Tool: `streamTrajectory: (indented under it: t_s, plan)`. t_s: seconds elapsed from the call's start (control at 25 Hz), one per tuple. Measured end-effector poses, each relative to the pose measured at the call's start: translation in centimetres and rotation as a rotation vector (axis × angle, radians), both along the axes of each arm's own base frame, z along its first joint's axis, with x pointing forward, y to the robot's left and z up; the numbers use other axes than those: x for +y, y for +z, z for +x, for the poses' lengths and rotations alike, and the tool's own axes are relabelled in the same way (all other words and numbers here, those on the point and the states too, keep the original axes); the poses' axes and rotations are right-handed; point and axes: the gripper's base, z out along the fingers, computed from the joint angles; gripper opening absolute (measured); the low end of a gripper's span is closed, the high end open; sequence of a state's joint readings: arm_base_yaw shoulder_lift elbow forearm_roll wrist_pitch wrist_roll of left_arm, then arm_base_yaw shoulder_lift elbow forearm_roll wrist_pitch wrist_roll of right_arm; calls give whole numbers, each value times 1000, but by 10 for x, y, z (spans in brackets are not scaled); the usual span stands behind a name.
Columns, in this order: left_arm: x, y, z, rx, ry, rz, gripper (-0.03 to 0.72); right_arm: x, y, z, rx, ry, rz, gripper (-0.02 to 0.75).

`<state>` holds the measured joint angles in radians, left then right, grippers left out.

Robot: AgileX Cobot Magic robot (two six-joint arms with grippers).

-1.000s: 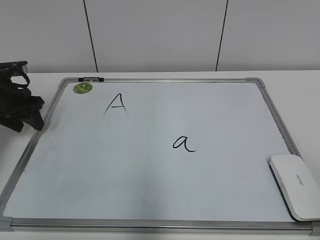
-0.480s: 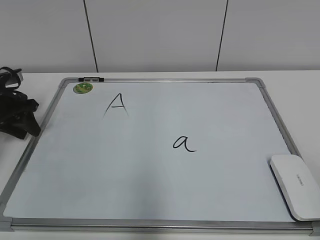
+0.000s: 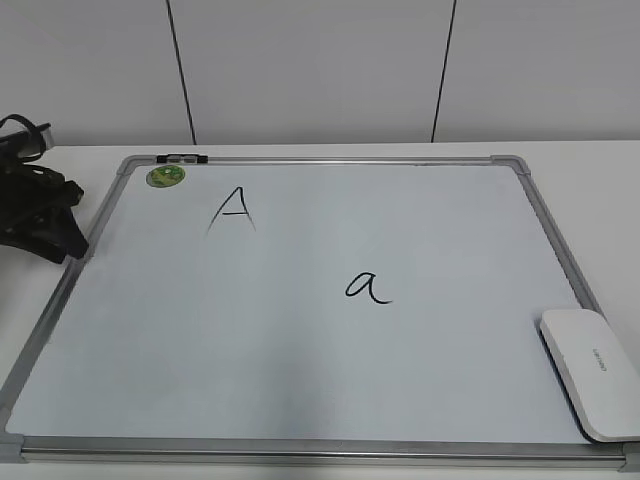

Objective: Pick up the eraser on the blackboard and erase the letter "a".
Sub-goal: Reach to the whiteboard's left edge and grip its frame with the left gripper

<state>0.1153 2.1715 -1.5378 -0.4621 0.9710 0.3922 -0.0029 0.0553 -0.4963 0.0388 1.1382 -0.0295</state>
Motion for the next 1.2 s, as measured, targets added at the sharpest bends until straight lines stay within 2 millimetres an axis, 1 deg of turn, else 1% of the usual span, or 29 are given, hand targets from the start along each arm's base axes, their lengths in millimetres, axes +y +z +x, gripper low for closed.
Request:
streamTrajectory:
  t_s: [0.2, 0.4, 0.68, 1.08, 1.2]
  plan:
    - [-1, -7, -1, 27, -5, -8, 232, 0, 0, 0, 0, 0, 0, 587]
    - [-1, -8, -1, 31, -6, -9, 232, 0, 0, 0, 0, 0, 0, 587]
    - [-1, -15, -1, 48, -5, -13, 227, 0, 0, 0, 0, 0, 0, 587]
    - [-1, -16, -1, 49, -6, -14, 87, 0, 0, 0, 2, 0, 0, 587]
    - [0, -17, -1, 54, -6, -16, 69, 0, 0, 0, 2, 0, 0, 587]
